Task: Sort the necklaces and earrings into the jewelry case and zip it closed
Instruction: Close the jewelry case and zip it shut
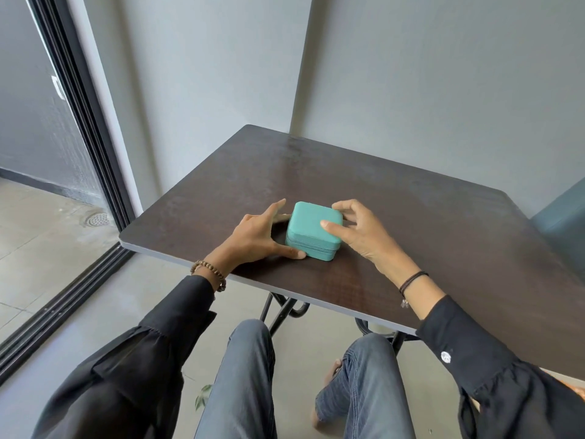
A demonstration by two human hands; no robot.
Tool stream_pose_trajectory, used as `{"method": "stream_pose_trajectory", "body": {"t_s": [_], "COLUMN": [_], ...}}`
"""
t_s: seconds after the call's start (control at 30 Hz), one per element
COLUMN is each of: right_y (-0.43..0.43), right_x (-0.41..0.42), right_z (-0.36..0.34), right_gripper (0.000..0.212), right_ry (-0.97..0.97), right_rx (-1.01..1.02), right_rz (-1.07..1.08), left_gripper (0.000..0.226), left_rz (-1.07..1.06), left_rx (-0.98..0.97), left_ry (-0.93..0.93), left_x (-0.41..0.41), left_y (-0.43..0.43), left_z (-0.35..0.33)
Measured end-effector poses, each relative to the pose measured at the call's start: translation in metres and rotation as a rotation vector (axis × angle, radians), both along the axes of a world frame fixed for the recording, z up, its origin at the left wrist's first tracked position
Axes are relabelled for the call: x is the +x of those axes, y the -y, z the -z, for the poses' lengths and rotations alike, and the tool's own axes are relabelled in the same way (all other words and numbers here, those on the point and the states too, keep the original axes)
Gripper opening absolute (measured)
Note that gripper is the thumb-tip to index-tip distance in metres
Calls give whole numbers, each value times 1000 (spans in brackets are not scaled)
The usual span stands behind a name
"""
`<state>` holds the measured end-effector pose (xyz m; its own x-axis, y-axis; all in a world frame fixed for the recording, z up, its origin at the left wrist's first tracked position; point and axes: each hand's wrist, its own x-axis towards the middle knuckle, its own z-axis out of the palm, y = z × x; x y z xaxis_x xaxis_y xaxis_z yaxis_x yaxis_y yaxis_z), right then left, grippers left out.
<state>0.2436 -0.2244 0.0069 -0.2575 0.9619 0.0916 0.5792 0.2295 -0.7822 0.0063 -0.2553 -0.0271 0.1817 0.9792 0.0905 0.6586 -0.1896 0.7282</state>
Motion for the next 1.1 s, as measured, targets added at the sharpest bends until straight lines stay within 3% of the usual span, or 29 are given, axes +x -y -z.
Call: {"method": "stream_pose_trajectory", "body": {"t_s": [0.17, 0.3, 0.4, 0.57, 0.7, 0.93, 1.1], "right_y": [-12, -20, -23, -26, -27, -22, -15], "right_x": [-43, -81, -99, -111, -115, -116, -113], "right_z": [-22, -23, -23, -25, -26, -21, -16], "right_gripper": [51, 51, 29, 25, 6, 24, 19], "right_ry": [376, 539, 560, 556, 558, 645, 733], "right_rx": [22, 54, 76, 104, 144, 320, 550], "right_rz": [22, 89, 142, 187, 182, 94, 55], "left_gripper": [125, 131, 135, 136, 136, 148, 160], "left_rz": [-26, -44, -60, -63, -62, -84, -90], "left_rx": [28, 76, 100, 112, 110, 74, 51], "left_ry": [47, 49, 47, 48, 34, 29, 52], "left_x": [1, 2, 3, 4, 4, 2, 3], "left_y": [4, 4, 3, 4, 3, -1, -2], "left_z": [1, 2, 4, 5, 6, 10, 10]}}
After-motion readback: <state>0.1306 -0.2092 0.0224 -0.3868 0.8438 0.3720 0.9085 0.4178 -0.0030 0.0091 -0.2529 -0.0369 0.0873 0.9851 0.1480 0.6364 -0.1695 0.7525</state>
